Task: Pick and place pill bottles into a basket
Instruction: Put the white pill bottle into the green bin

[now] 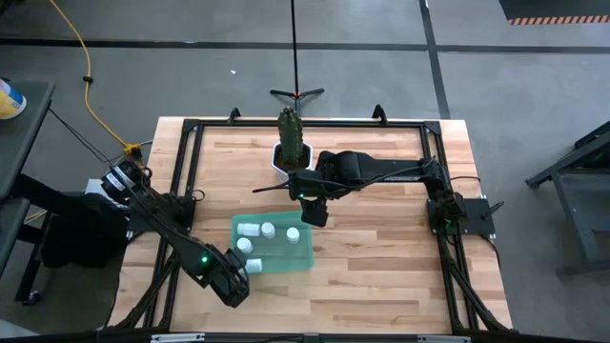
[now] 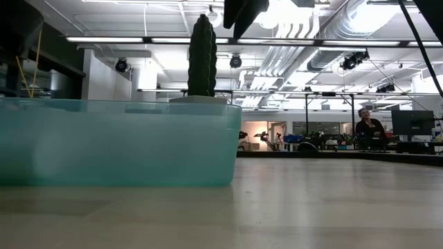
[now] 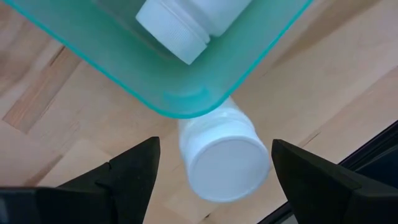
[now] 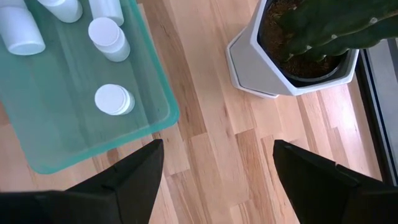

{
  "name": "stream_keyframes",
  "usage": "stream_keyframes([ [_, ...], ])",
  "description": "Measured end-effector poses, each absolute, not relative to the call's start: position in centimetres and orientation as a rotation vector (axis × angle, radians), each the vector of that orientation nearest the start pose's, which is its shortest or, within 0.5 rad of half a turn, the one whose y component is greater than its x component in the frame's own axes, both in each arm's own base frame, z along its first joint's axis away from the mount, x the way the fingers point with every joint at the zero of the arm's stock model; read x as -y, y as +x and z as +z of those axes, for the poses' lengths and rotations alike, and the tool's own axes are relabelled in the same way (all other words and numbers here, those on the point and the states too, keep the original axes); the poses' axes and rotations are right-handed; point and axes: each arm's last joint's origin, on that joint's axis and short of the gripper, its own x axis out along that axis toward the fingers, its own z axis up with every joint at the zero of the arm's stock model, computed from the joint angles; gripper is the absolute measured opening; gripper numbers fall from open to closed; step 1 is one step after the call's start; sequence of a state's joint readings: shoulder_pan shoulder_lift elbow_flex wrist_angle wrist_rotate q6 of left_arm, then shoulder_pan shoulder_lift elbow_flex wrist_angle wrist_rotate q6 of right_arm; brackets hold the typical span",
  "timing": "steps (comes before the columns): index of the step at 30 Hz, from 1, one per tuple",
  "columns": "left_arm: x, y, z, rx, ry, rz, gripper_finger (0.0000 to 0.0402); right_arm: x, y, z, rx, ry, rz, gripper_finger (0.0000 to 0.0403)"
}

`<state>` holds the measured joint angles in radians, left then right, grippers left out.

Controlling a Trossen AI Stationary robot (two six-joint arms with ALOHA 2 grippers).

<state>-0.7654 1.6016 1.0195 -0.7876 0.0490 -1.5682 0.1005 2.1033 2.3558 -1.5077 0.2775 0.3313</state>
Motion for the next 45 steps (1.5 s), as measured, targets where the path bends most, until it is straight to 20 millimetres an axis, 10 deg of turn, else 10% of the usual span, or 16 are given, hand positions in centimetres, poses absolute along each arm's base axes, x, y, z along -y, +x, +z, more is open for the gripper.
stream_keyframes([
  [45, 19.89, 20.53, 18.82, -1.428, -0.79, 0.456, 0.0321, -3.33, 40.43, 35.91, -1.198, 0.062, -0.339, 0.0293],
])
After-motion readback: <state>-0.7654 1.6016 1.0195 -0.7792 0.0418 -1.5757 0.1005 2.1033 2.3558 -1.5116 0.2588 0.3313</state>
